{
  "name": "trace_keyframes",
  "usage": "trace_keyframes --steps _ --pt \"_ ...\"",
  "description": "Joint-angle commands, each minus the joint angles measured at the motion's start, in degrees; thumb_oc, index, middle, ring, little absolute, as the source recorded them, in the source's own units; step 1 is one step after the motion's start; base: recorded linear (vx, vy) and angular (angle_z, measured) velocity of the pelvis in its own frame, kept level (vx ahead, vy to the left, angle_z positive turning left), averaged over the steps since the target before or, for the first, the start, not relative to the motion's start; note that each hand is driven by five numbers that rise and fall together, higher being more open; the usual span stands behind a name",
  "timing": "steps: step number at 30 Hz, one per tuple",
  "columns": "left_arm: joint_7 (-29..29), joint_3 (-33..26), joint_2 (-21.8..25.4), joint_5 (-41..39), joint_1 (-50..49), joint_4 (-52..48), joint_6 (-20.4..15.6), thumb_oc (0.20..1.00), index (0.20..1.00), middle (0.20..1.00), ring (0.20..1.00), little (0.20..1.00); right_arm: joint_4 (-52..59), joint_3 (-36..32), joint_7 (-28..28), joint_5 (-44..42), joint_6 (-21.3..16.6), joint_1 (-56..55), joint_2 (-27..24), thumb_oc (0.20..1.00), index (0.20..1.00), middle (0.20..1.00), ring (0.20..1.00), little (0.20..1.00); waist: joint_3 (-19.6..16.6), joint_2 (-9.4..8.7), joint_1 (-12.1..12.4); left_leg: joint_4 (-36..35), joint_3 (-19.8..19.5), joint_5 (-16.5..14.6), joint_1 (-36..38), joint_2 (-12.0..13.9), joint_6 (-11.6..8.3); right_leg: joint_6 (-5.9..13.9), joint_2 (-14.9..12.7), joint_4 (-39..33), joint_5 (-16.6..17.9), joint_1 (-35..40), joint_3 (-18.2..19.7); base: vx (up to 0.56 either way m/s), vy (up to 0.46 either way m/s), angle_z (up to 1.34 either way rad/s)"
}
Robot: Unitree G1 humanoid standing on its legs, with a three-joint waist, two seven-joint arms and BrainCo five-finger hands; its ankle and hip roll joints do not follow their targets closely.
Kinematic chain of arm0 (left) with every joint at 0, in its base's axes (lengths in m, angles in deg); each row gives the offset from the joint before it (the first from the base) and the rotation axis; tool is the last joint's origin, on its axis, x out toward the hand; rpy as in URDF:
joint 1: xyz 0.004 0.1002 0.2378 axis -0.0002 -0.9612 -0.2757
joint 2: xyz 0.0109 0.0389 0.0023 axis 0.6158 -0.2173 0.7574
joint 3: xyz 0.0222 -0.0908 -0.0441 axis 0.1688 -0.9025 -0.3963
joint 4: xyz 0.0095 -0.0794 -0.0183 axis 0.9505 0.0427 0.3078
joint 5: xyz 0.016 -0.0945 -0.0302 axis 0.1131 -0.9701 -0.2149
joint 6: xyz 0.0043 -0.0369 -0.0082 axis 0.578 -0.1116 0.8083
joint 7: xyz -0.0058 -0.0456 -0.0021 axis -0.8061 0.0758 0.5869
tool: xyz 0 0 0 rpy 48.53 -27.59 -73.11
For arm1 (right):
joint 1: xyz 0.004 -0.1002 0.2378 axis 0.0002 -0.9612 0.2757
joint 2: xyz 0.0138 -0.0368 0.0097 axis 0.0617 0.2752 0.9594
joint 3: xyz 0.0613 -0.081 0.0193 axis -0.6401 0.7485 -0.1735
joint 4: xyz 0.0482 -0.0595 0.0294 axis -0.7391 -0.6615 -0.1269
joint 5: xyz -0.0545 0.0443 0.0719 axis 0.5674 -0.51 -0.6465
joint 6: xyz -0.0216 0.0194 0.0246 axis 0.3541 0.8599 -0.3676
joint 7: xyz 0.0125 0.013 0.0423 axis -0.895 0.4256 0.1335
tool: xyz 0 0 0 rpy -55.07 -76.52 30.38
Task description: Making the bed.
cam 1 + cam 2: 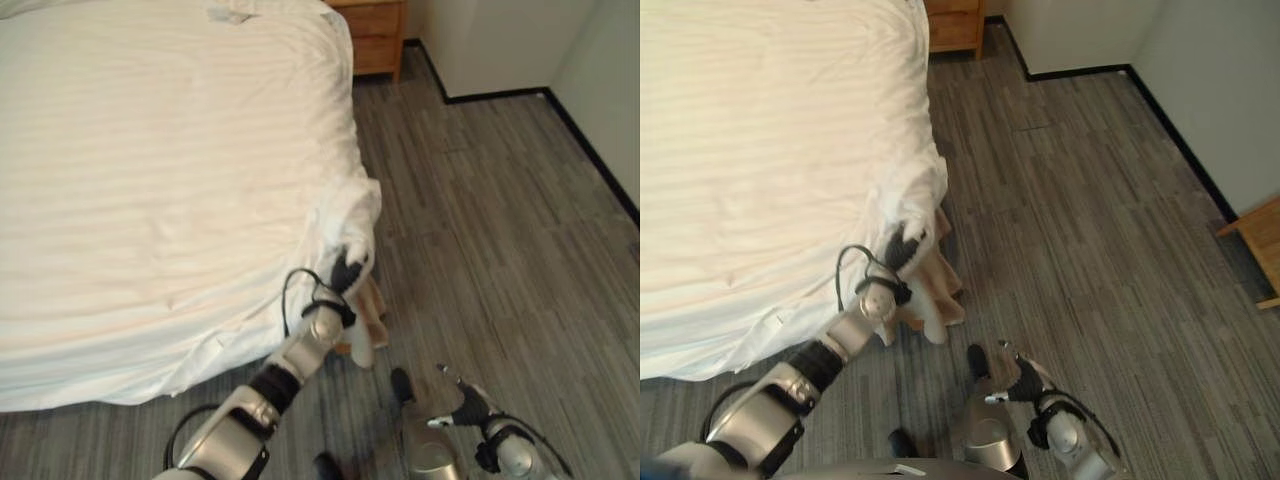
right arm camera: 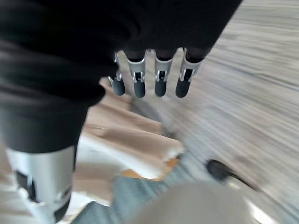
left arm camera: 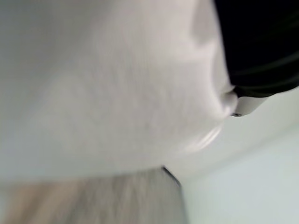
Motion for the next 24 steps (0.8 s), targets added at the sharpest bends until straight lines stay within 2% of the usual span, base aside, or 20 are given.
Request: trace_keyframes --steps 1,2,3,4,5,7,8,9,10,12,14,16,17,18,19,20,21,22,23,24 --pt "-7.0 6.8 -8.1 -6.2 3.3 -1.7 -8.5 0.200 0.200 0.200 0.200 0.200 -3.8 -0.3 -4.4 1.1 0.6 5.4 -1.1 1.000 1.000 1.000 1.000 1.000 -0.1 1.76 -3.0 0.4 -0.6 0.7 1.7 0.6 2.20 3.17 3.6 8.9 -3.5 -3.7 -1.5 -0.14 0.051 -0.21" --pt "-8.7 8.7 -8.9 -9.0 1.2 -0.6 -8.7 0.200 0.200 0.200 0.200 0.200 -5.8 -0.4 -5.2 1.8 1.5 5.4 -0.6 1.000 1.000 1.000 1.000 1.000 0.1 1.50 -3.2 0.4 -0.3 0.6 2.0 0.7 2.35 3.21 3.7 10.0 -3.7 -4.1 -1.7 -0.13 0.026 -0.55" --pt "-10.8 10.5 -9.3 -11.8 -0.4 -0.2 -8.8 0.473 0.473 0.473 0.473 0.473 -9.0 -0.9 -6.5 2.0 2.7 5.3 0.5 1.000 1.000 1.000 1.000 1.000 0.5 1.34 -3.2 0.4 0.0 0.6 2.3 0.9 2.53 3.13 3.2 11.4 -3.8 -4.4 -2.6 -0.13 0.005 -0.58" --pt "-12.6 11.3 -8.7 -13.1 -1.5 -0.3 -8.7 1.000 1.000 1.000 1.000 1.000 -10.9 -1.5 -7.3 2.4 3.5 5.3 0.9 1.000 1.000 1.000 1.000 1.000 0.6 1.52 -3.1 0.4 0.4 0.5 2.3 1.3 2.69 2.66 2.3 12.0 -4.4 -4.4 -3.5 -0.13 -0.014 -0.50" --pt "-14.7 13.1 -8.7 -14.2 -2.9 0.6 -8.5 1.000 1.000 1.000 1.000 1.000 -14.5 -2.7 -8.6 2.1 4.6 5.4 1.7 1.000 1.000 1.000 1.000 1.000 0.7 1.87 -3.0 0.4 0.9 0.7 2.2 1.8 2.77 1.93 1.2 12.2 -5.0 -3.9 -4.5 -0.11 -0.027 -0.20" --pt "-18.7 15.7 -7.6 -15.3 -4.7 0.2 -8.5 1.000 1.000 1.000 1.000 1.000 -19.6 -5.1 -10.8 2.3 6.1 5.5 2.1 1.000 1.000 1.000 1.000 1.000 0.4 2.15 -3.0 0.4 0.3 0.6 2.0 2.1 2.96 1.71 0.2 12.6 -4.6 -3.0 -2.7 -0.08 -0.042 -0.21" --pt "-21.6 13.0 -3.6 -20.2 -9.6 -2.7 -7.9 1.000 1.000 1.000 1.000 1.000 -18.6 -9.8 -15.2 3.5 7.3 4.6 -0.1 1.000 1.000 1.000 1.000 1.000 -0.5 2.20 -1.8 0.4 -0.2 0.4 1.9 1.7 3.04 2.18 -1.1 10.2 -4.1 -0.3 -0.2 -0.05 -0.042 0.04" --pt "-21.6 13.1 -3.4 -20.3 -9.8 -3.0 -7.7 1.000 1.000 1.000 1.000 1.000 -18.5 -9.8 -15.2 3.5 7.3 4.4 0.0 1.000 1.000 1.000 1.000 1.000 -0.6 2.14 -1.8 0.4 -0.1 0.3 1.9 1.7 3.06 2.22 -1.1 10.0 -4.1 -0.2 -0.2 -0.01 -0.058 0.08" --pt "-22.8 13.7 -2.9 -23.9 -11.2 -3.7 -8.2 1.000 1.000 1.000 1.000 1.000 -19.2 -10.0 -15.2 2.0 8.1 4.2 1.0 1.000 1.000 1.000 1.000 1.000 -1.1 2.04 -1.1 0.4 -0.6 0.5 1.8 1.5 3.04 2.37 -1.4 8.6 -4.2 0.8 0.3 0.04 -0.049 -0.06" --pt "-27.5 9.8 -2.9 -44.5 -16.1 -4.3 -4.2 1.000 1.000 1.000 1.000 1.000 -15.0 -12.4 -16.1 3.6 10.2 2.9 -0.7 1.000 1.000 1.000 1.000 1.000 -2.4 1.45 0.0 0.4 -0.3 0.8 2.3 1.1 2.78 3.32 -2.7 6.0 -2.6 2.2 0.3 0.06 -0.082 -0.04" --pt "-30.2 6.3 -1.1 -55.3 -18.8 -6.1 -2.7 1.000 1.000 1.000 1.000 1.000 -12.3 -13.9 -16.7 6.1 11.0 3.9 -2.4 1.000 1.000 1.000 1.000 1.000 -3.0 1.22 0.6 0.4 0.4 1.2 2.6 1.6 2.38 4.07 -2.8 4.7 -0.6 2.1 1.1 0.02 -0.110 -0.24" --pt "-31.1 4.0 2.8 -60.2 -22.5 -11.1 -2.8 1.000 1.000 1.000 1.000 1.000 -7.6 -15.3 -16.6 8.7 12.0 4.7 -3.8 1.000 1.000 1.000 1.000 1.000 -3.6 1.13 1.1 0.4 0.0 1.3 2.4 2.1 2.13 3.81 -2.5 3.2 -0.9 2.8 1.4 0.05 -0.100 -0.39" --pt "-32.6 -0.3 5.6 -65.7 -26.7 -14.5 -2.2 1.000 1.000 1.000 1.000 1.000 -0.5 -16.6 -16.7 10.5 11.9 6.6 -5.1 1.000 1.000 1.000 1.000 1.000 -3.9 1.09 2.4 0.4 -0.4 1.4 2.6 2.3 2.07 3.59 -2.8 2.2 -1.2 3.7 0.6 0.09 -0.090 -0.12" --pt "-33.2 -4.1 6.8 -67.9 -29.3 -16.1 -1.9 1.000 1.000 1.000 1.000 1.000 4.0 -16.8 -15.9 10.9 11.4 7.7 -5.4 0.746 0.746 0.746 0.746 0.746 -4.2 1.04 3.4 0.4 -0.8 1.5 2.7 2.3 1.99 3.57 -2.9 1.4 -1.3 4.4 0.0 0.07 -0.063 -0.04" --pt "-33.2 -4.1 6.8 -67.9 -29.3 -16.1 -1.9 1.000 1.000 1.000 1.000 1.000 4.0 -16.8 -15.9 10.9 11.4 7.7 -5.4 0.304 0.304 0.304 0.304 0.304 -4.2 1.03 3.4 0.4 -0.8 1.5 2.7 2.3 1.99 3.57 -2.9 1.3 -1.3 4.4 0.0 0.11 -0.066 0.05" --pt "-32.0 -9.8 8.2 -70.4 -33.2 -17.9 -2.0 1.000 1.000 1.000 1.000 1.000 12.7 -16.2 -12.3 10.8 13.4 16.1 -7.1 0.200 0.200 0.200 0.200 0.200 -5.2 0.96 6.1 0.4 -1.6 1.9 2.5 2.7 1.63 3.30 -2.8 0.6 -2.3 5.4 -1.4 0.08 -0.047 0.08" --pt "-32.0 -10.0 8.2 -70.4 -33.1 -18.0 -2.0 1.000 1.000 1.000 1.000 1.000 12.8 -16.1 -12.1 10.8 13.6 16.3 -7.1 0.200 0.200 0.200 0.200 0.200 -5.1 0.95 5.9 0.4 -1.7 1.9 2.6 2.7 1.62 3.30 -2.8 0.7 -2.3 5.4 -1.5 0.10 -0.082 0.10" --pt "-28.9 -13.6 6.8 -71.4 -33.2 -17.8 -2.7 1.000 1.000 1.000 1.000 1.000 19.8 -14.4 -10.4 9.4 13.0 15.7 -4.2 0.200 0.200 0.200 0.200 0.200 -5.1 0.68 6.8 0.4 -2.2 2.1 2.4 2.8 1.55 2.89 -2.6 0.6 -2.9 6.0 -2.1 0.03 -0.078 0.28" --pt "-26.7 -22.3 3.9 -70.2 -36.9 -14.9 -4.0 1.000 1.000 1.000 1.000 1.000 25.9 -15.4 -8.3 3.8 5.9 10.6 -2.8 0.200 0.200 0.200 0.200 0.200 -4.8 0.85 8.2 0.4 -3.3 2.6 1.9 3.1 1.50 2.20 -2.4 0.4 -3.9 6.6 -3.3 0.06 -0.092 0.36" --pt "-26.2 -22.1 3.8 -70.1 -37.1 -14.0 -4.8 1.000 1.000 1.000 1.000 1.000 18.9 -11.4 -8.1 3.9 4.2 13.4 -1.9 0.200 0.200 0.200 0.200 0.200 -4.7 1.20 9.2 0.4 -3.9 2.7 1.6 3.2 1.44 1.95 -2.5 0.2 -4.2 7.1 -4.2 0.05 -0.079 0.55"
